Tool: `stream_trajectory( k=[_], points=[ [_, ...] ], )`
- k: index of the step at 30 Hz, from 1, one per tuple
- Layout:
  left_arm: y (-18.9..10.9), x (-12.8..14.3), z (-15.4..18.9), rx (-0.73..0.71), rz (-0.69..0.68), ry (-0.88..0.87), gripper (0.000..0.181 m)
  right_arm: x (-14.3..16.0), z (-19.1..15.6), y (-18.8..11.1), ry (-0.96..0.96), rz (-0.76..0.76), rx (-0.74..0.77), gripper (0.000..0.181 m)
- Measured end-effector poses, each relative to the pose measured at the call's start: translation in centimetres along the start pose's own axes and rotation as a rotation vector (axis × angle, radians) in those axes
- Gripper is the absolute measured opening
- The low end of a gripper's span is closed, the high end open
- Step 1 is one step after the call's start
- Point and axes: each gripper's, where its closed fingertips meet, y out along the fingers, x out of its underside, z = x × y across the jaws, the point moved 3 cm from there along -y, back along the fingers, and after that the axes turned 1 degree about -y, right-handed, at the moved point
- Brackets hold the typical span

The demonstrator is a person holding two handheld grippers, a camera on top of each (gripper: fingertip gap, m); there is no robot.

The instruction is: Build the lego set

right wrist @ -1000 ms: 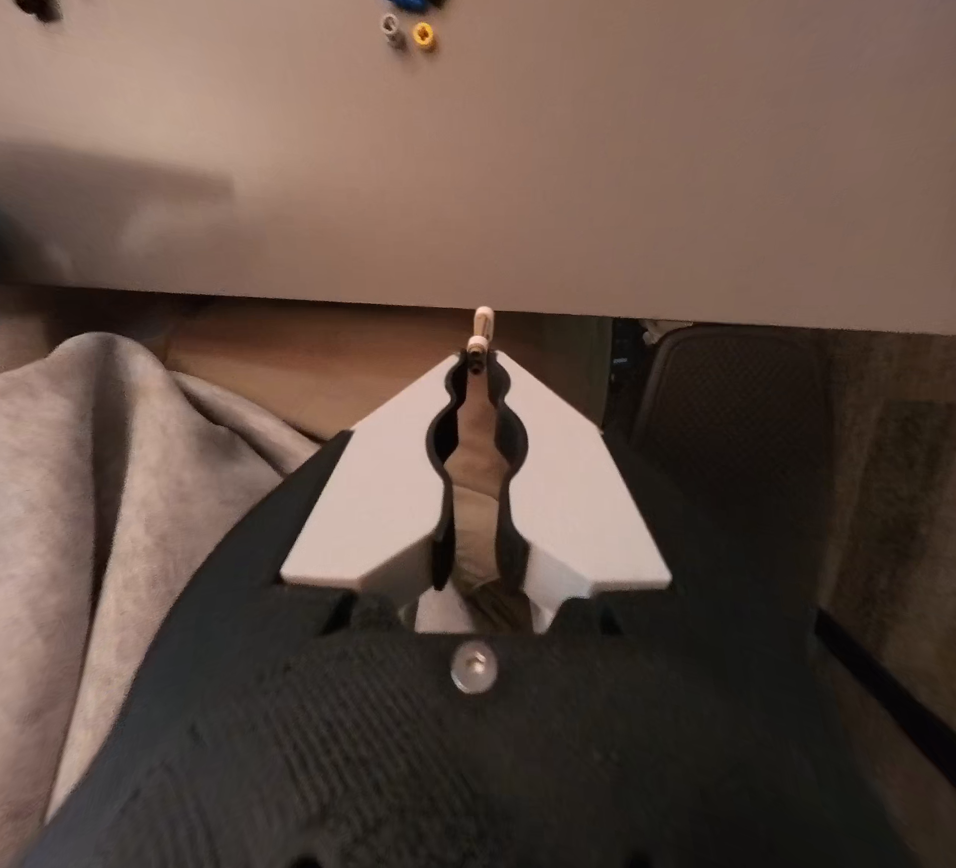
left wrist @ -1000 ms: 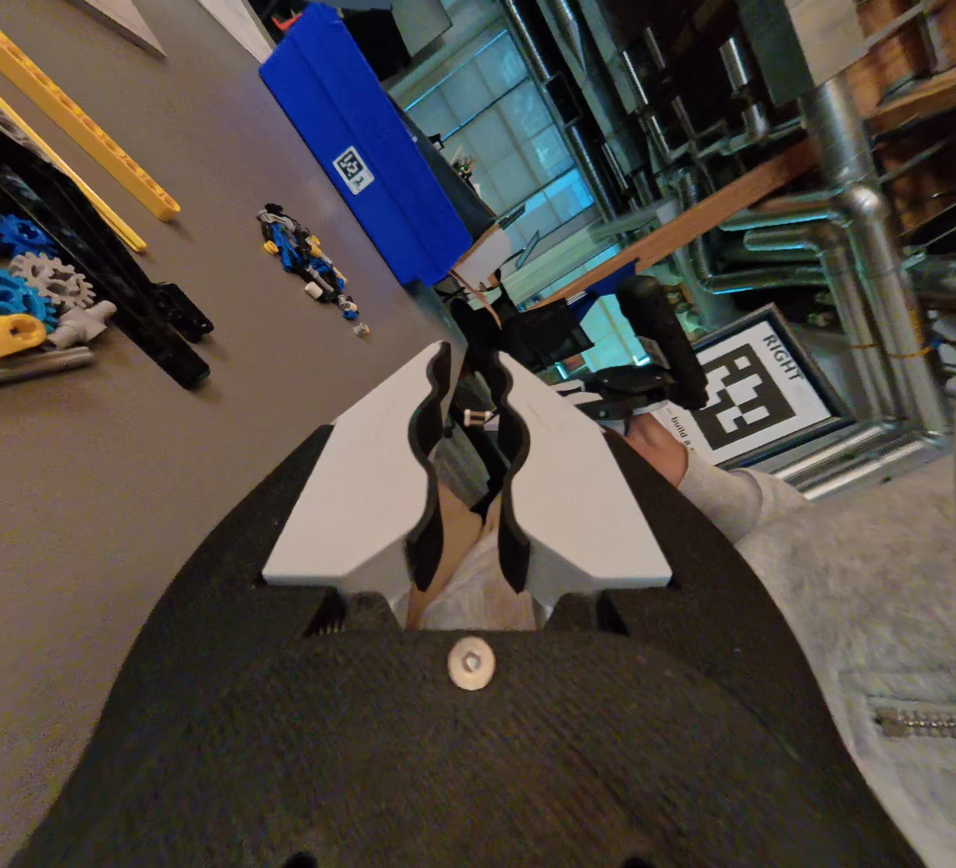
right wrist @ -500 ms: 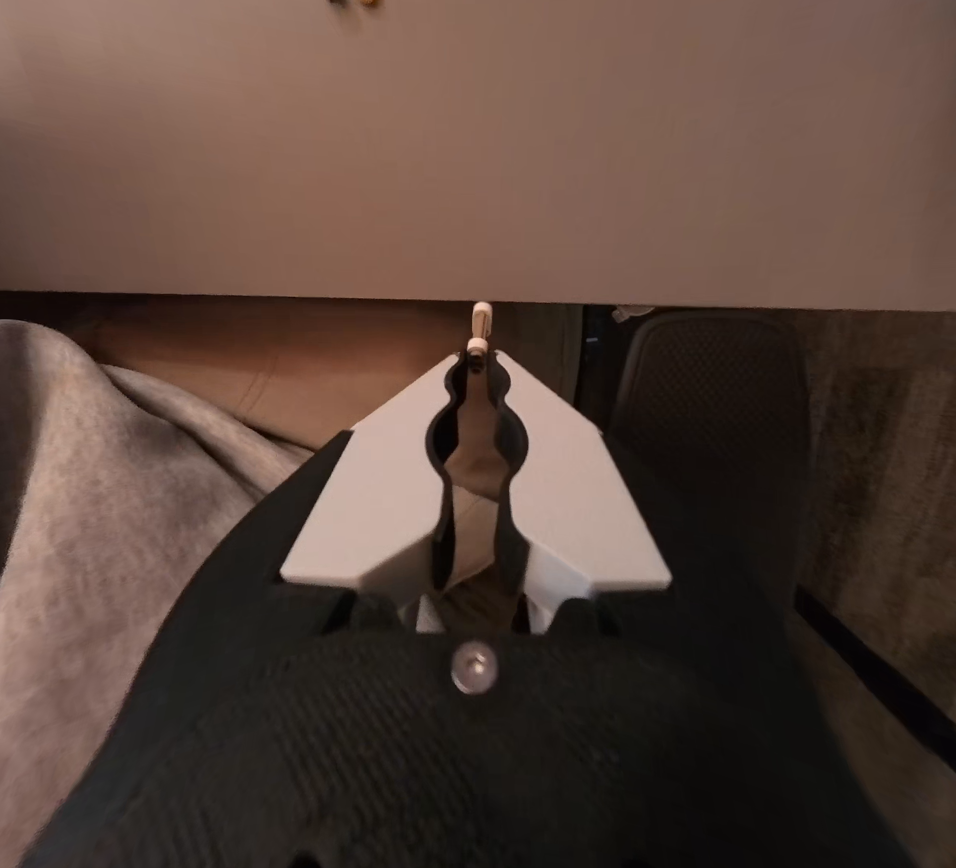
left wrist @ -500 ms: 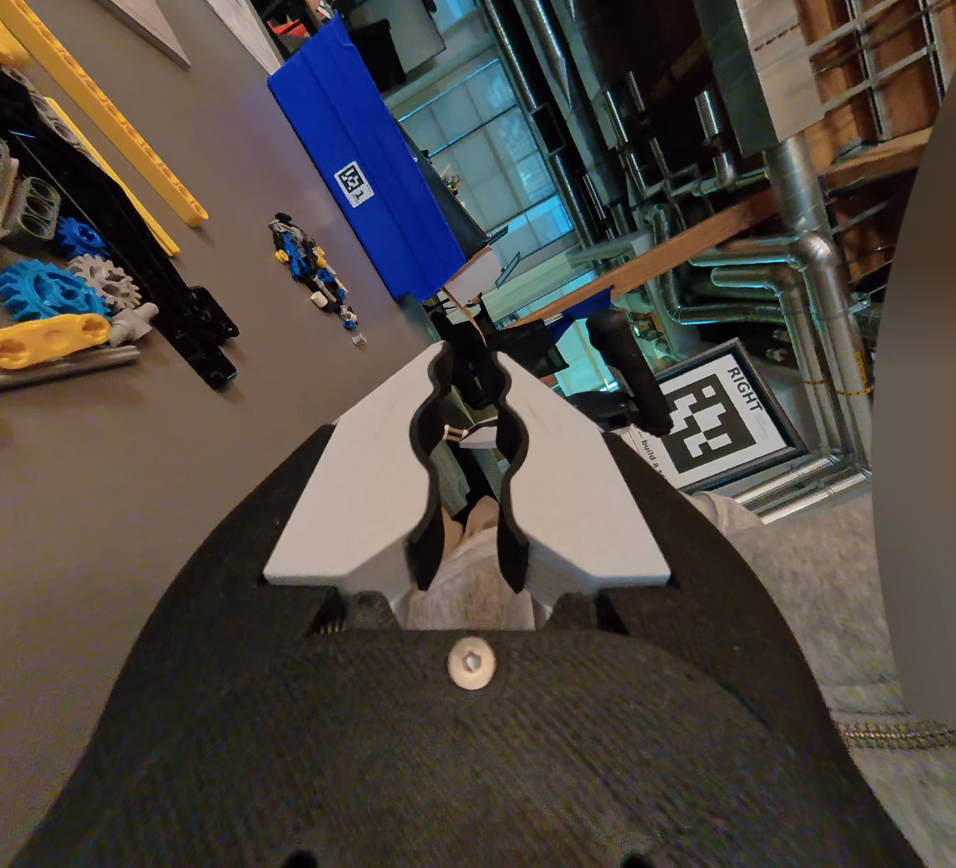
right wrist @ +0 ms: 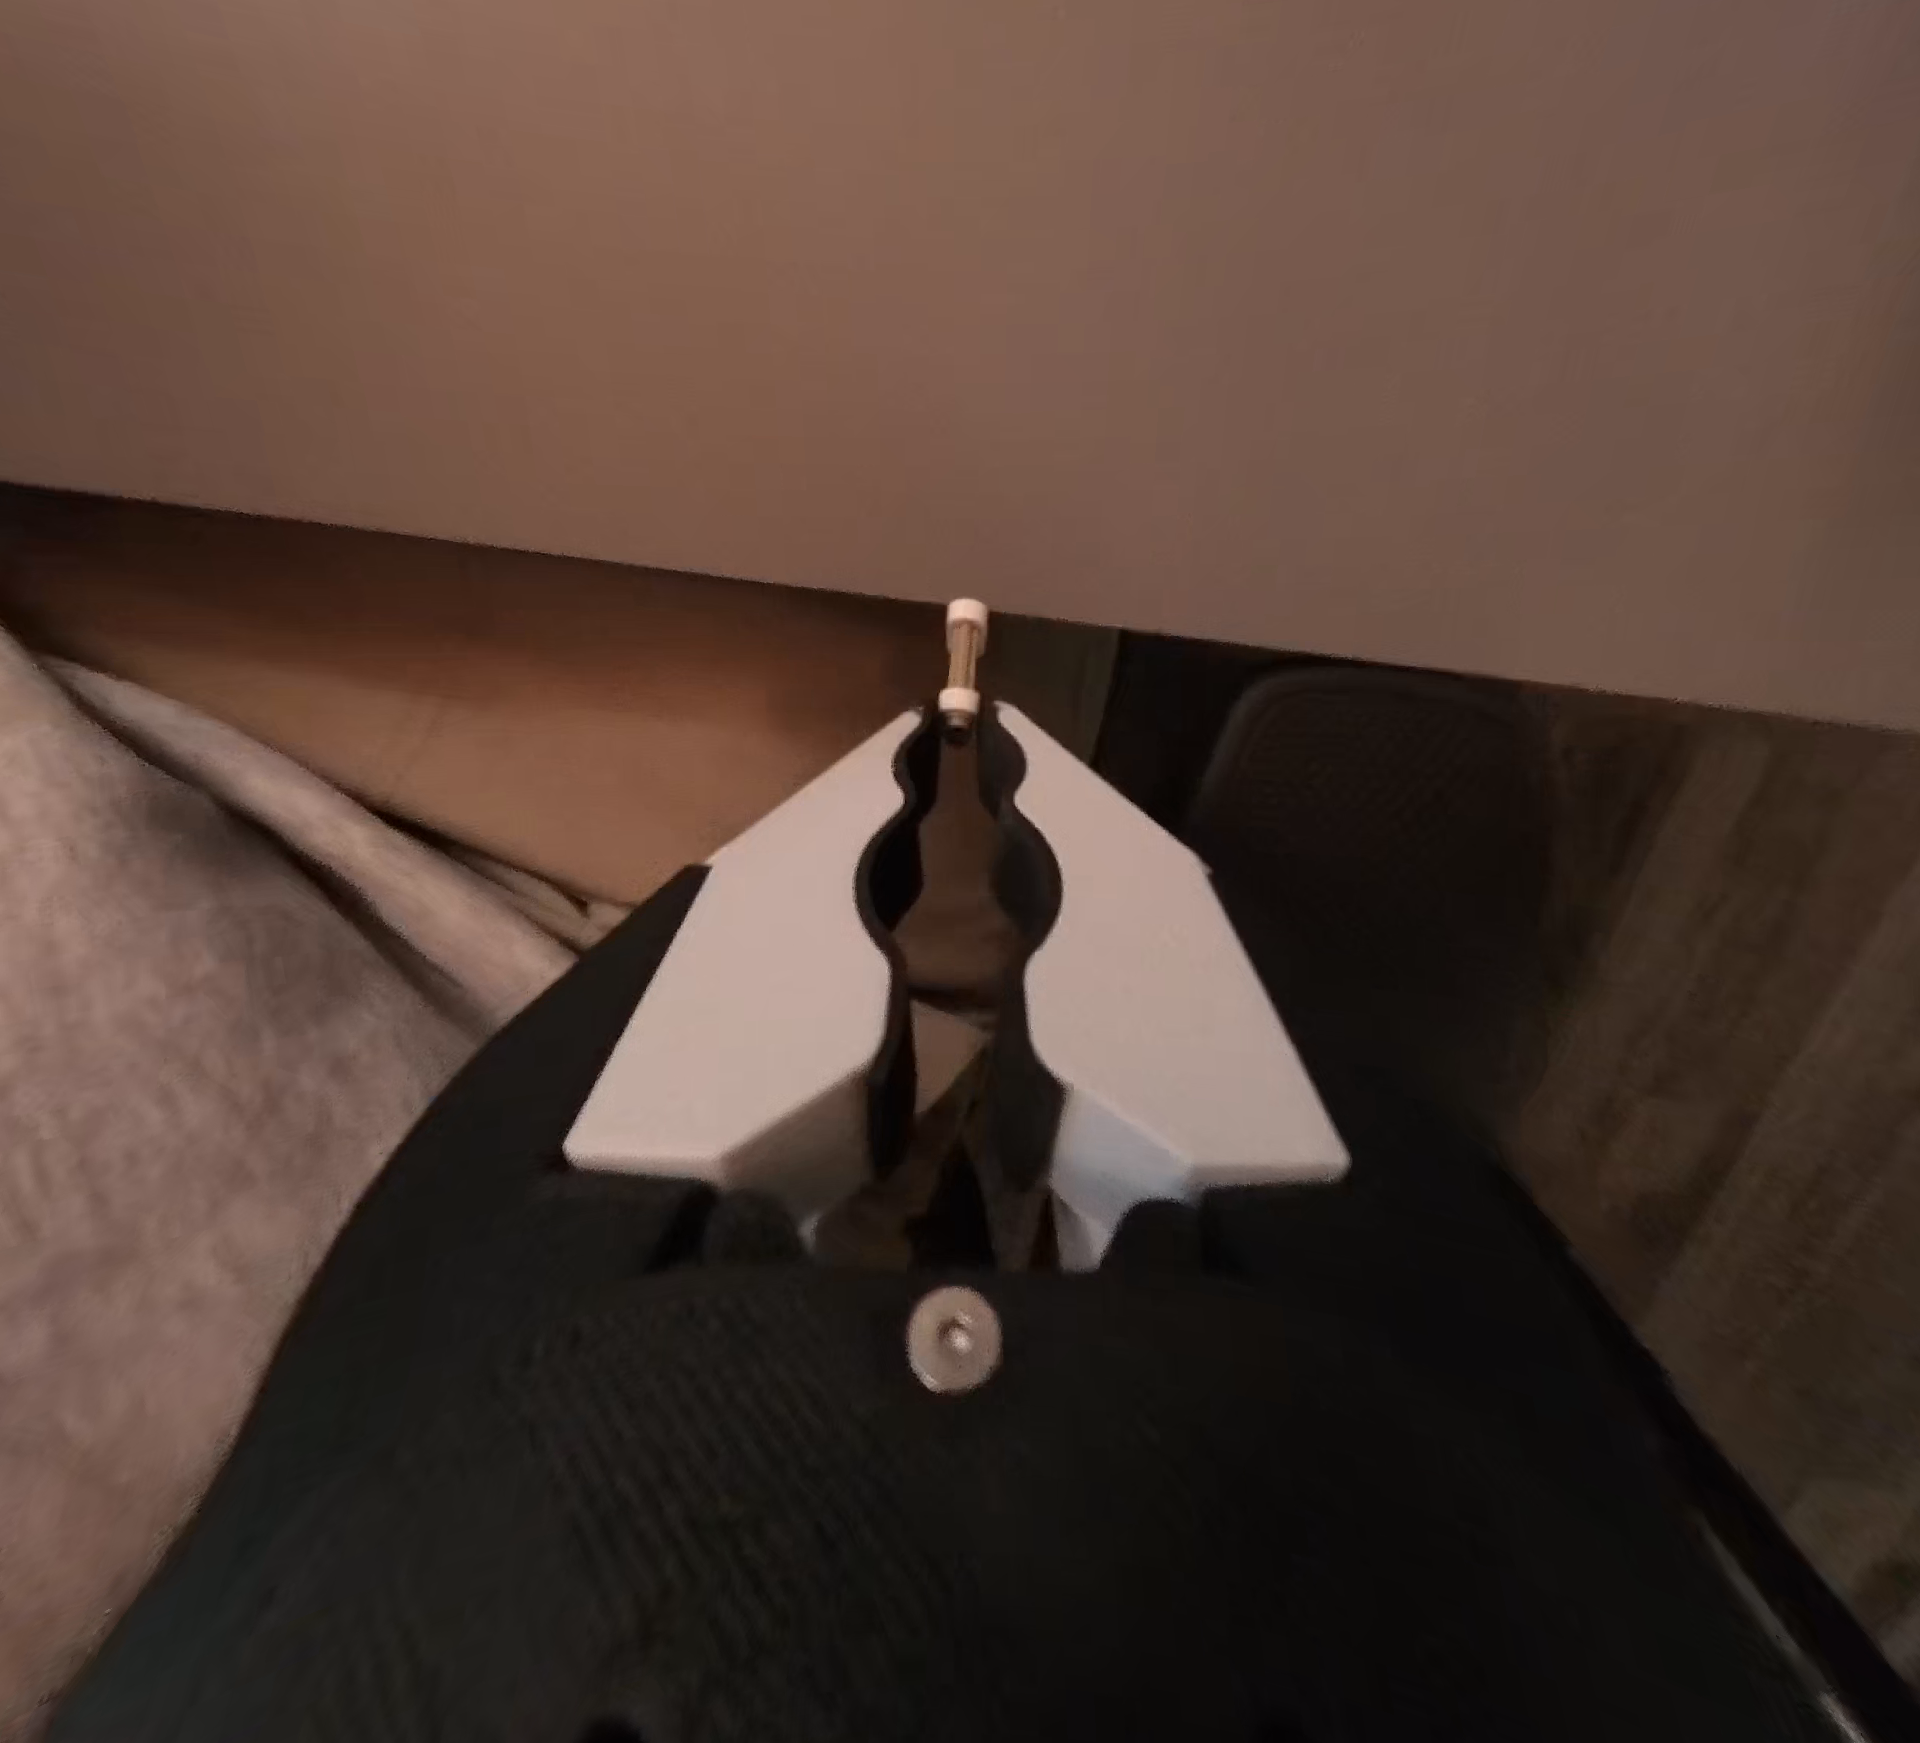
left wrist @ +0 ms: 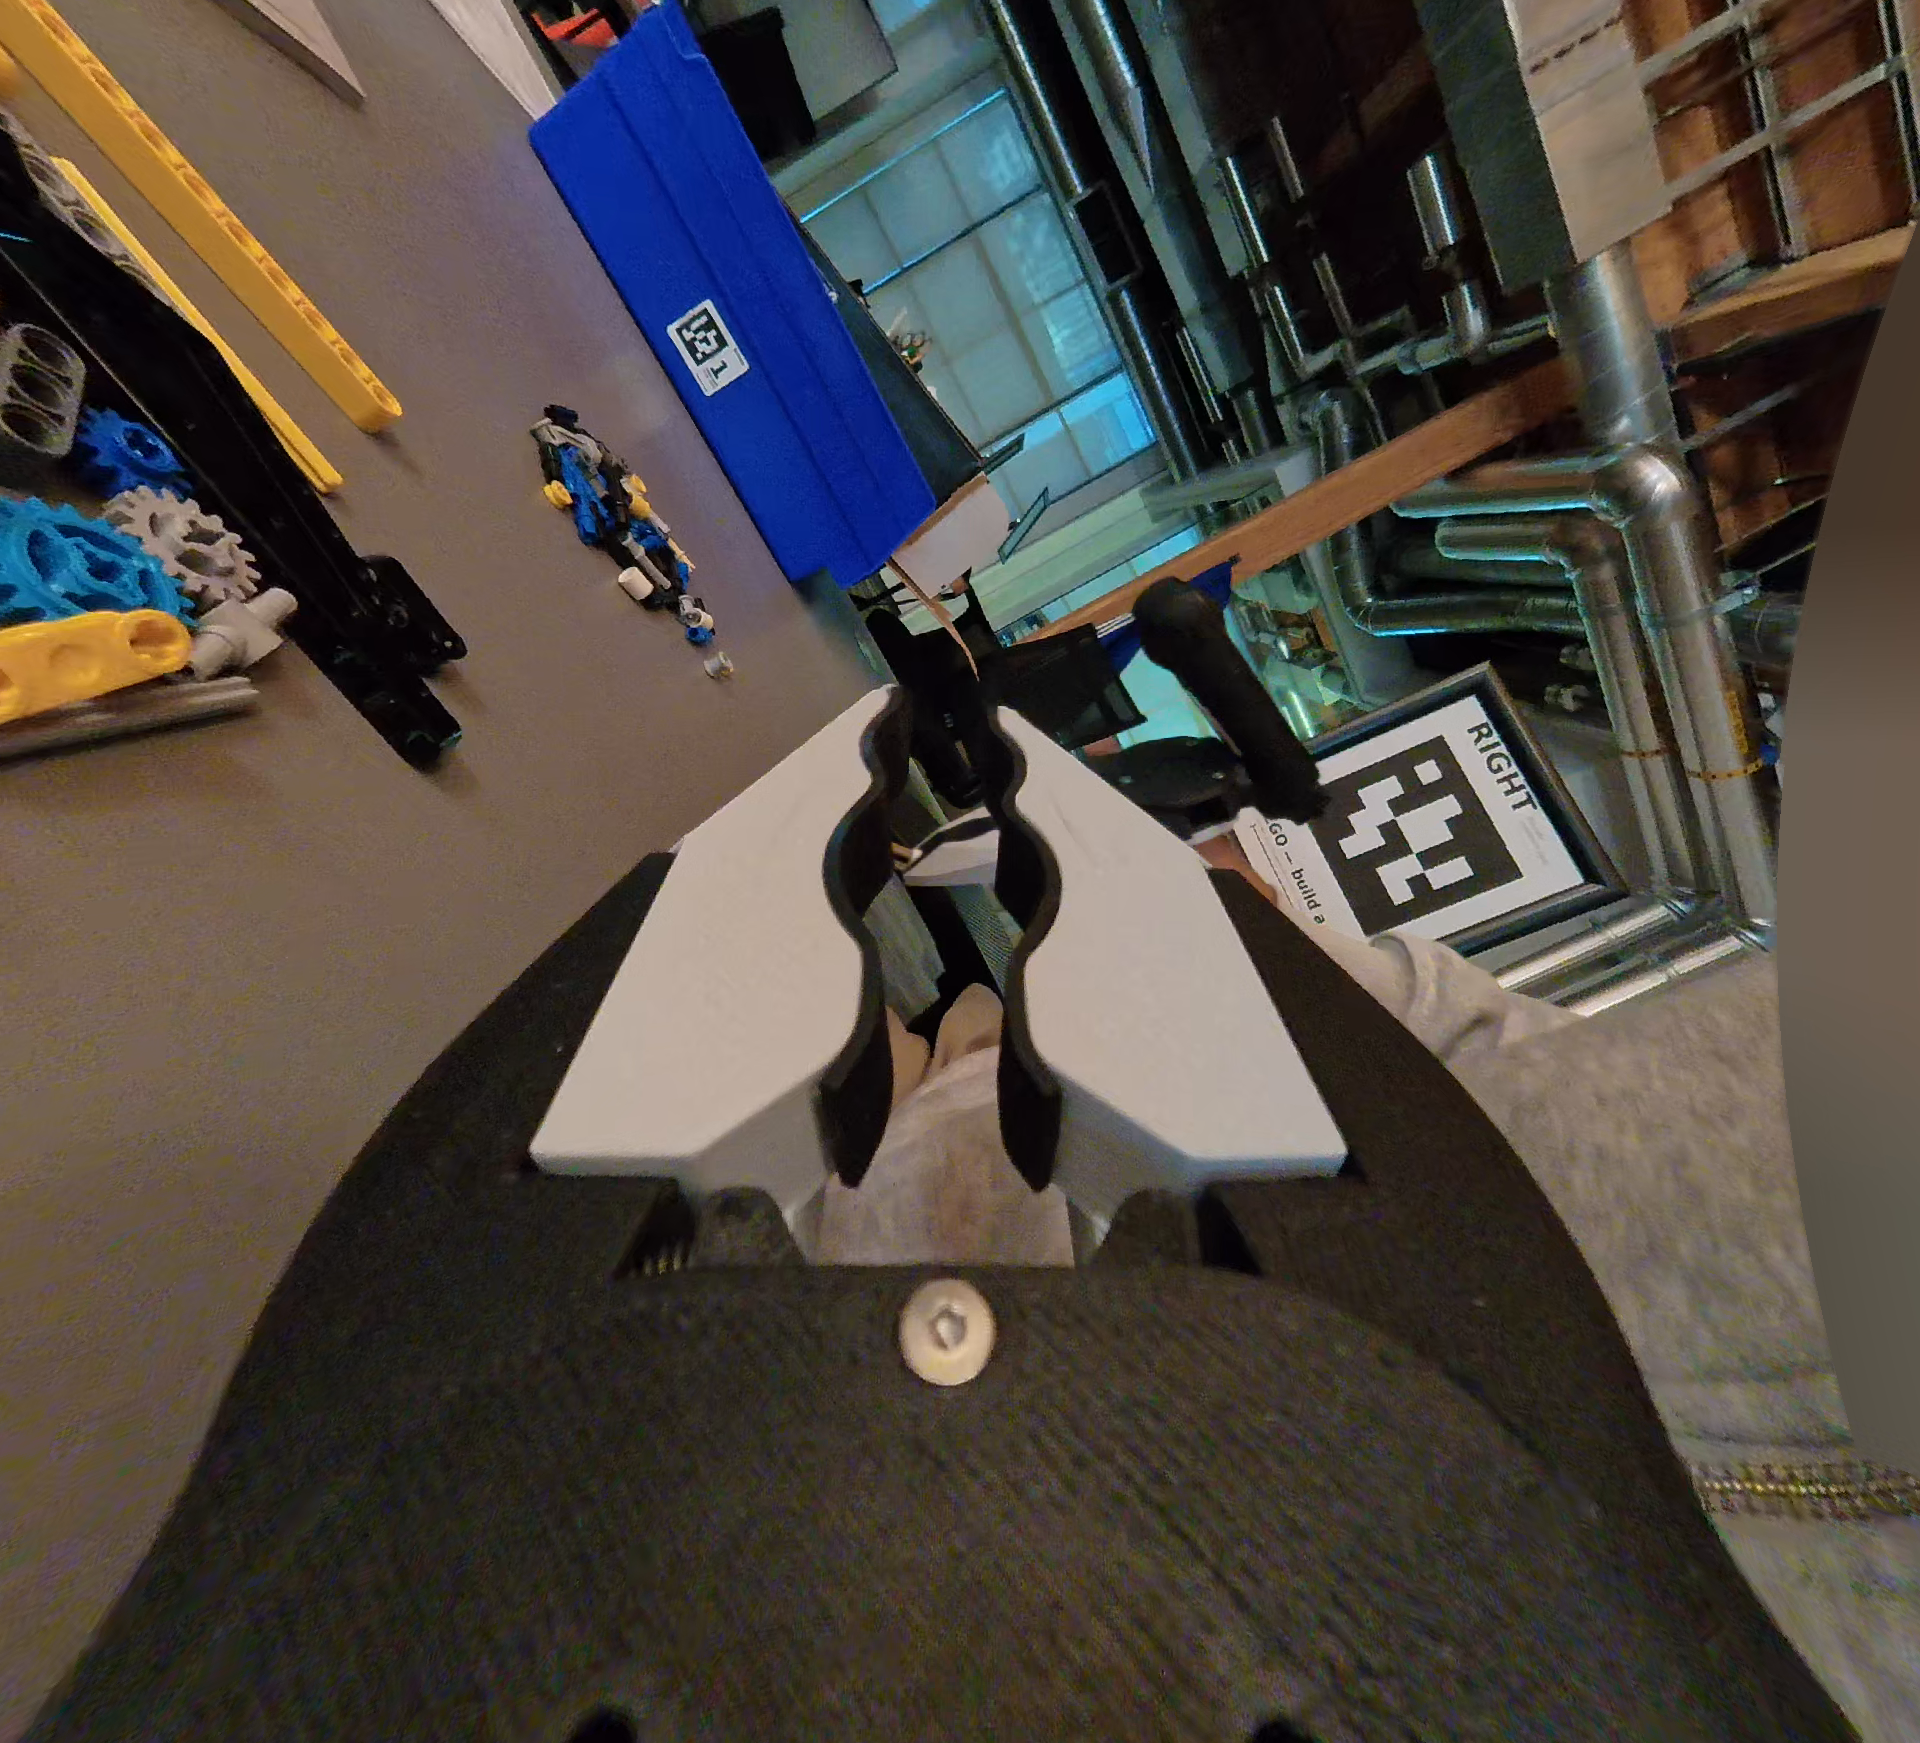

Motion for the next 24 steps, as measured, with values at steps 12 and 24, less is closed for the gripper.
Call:
stream_trajectory(
  k=[12,24],
  points=[
    [-0.1,-0.2,-0.2,-0.012,0.008,-0.009,0.01,0.2,0.0,-0.2,-0.017,-0.088,-0.018,0.006],
    [-0.1,-0.1,0.0,0.009,-0.004,-0.009,0.011,-2.0,-0.8,-1.3,-0.087,-0.075,-0.06,0.006]
  ],
)
